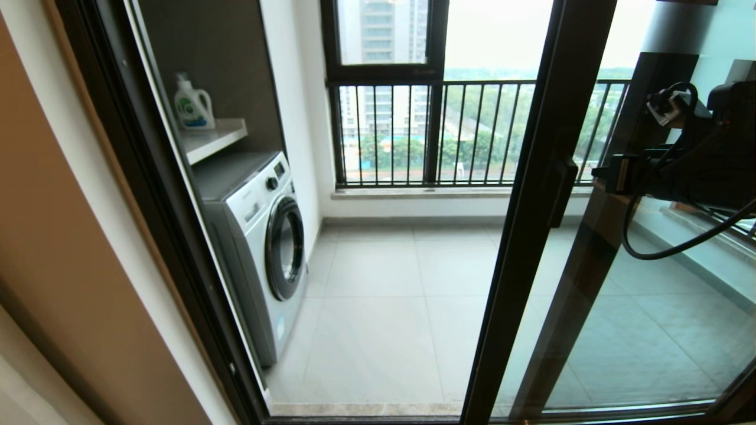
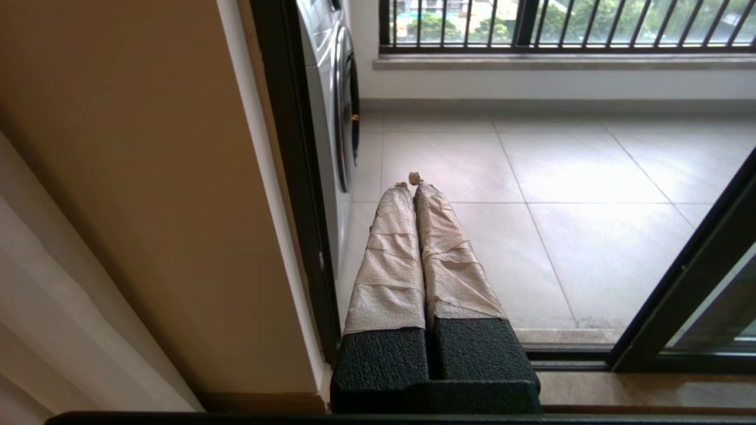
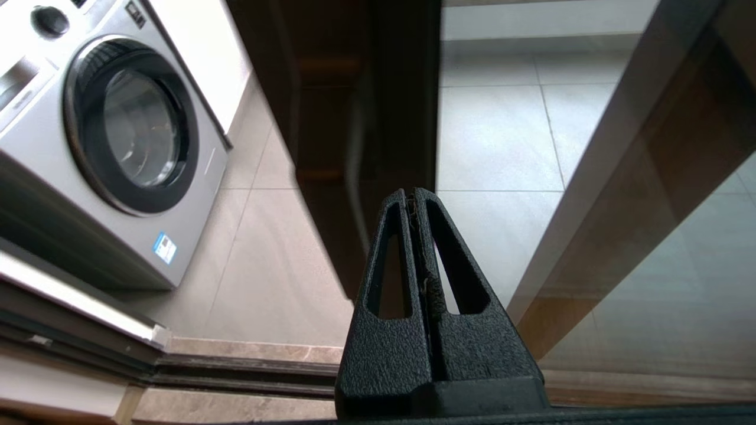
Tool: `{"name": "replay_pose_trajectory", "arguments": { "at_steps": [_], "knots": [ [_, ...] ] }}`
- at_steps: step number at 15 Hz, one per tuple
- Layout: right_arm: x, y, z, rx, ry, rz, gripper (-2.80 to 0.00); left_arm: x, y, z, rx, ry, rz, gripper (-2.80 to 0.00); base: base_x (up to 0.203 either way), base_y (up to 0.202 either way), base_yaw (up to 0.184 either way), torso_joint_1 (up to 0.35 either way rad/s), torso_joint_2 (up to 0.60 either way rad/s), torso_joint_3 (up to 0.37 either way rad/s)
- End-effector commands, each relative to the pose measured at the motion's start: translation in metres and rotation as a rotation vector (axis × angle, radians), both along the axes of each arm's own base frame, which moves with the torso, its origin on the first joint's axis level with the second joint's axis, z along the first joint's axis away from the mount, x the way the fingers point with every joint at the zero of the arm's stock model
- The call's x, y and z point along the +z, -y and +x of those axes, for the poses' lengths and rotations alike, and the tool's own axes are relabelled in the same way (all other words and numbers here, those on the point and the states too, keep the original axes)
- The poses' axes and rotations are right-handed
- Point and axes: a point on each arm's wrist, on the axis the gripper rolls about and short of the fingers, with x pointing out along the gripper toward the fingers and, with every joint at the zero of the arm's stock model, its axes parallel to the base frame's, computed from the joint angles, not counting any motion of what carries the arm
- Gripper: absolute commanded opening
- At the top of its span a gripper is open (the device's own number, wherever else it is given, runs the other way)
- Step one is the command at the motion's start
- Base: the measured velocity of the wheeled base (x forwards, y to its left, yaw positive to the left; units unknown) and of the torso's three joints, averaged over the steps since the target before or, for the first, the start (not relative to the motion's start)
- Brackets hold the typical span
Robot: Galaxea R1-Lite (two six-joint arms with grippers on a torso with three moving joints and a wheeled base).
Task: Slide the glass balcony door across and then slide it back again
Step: Close the slid door
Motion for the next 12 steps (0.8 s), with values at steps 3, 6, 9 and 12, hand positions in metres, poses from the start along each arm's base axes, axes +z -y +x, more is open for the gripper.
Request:
{"name": "replay_pose_trajectory", "arguments": {
  "at_steps": [3, 6, 9, 12],
  "knots": [
    [-0.02, 0.003, 0.031, -0.01, -0.025, 0.014, -2.8, 0.0, 0.0, 0.0, 0.001, -0.001, 0.0, -2.8, 0.0, 0.0, 0.0, 0.0, 0.0, 0.0],
    [-0.02, -0.009, 0.047, -0.016, 0.031, 0.025, -2.8, 0.0, 0.0, 0.0, 0.001, -0.001, 0.0, -2.8, 0.0, 0.0, 0.0, 0.0, 0.0, 0.0],
    [-0.022, -0.028, 0.047, 0.029, 0.023, 0.024, -2.8, 0.0, 0.0, 0.0, -0.001, -0.001, 0.0, -2.8, 0.0, 0.0, 0.0, 0.0, 0.0, 0.0],
    [-0.023, -0.031, 0.046, 0.038, 0.02, 0.024, -2.8, 0.0, 0.0, 0.0, 0.001, -0.001, 0.0, -2.8, 0.0, 0.0, 0.0, 0.0, 0.0, 0.0]
  ]
}}
